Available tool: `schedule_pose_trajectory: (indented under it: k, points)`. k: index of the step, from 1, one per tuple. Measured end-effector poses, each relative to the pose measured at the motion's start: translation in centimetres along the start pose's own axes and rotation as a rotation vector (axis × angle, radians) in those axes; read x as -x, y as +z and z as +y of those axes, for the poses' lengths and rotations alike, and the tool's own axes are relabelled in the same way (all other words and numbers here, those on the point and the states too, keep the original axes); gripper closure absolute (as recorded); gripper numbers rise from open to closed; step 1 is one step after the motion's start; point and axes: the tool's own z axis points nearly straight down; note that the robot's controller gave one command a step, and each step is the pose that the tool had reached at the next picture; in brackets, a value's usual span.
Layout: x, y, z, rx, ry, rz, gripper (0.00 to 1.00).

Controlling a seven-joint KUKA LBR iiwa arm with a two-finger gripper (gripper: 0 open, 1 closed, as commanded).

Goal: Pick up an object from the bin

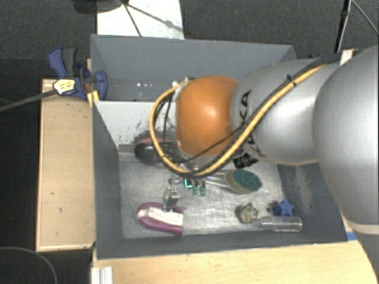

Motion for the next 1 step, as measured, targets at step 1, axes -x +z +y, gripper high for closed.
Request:
schedule_pose_trajectory:
  k: [1]
  points:
    - [-2.83,7.18,0.46,0.001,-0.113,0.000,0.00]
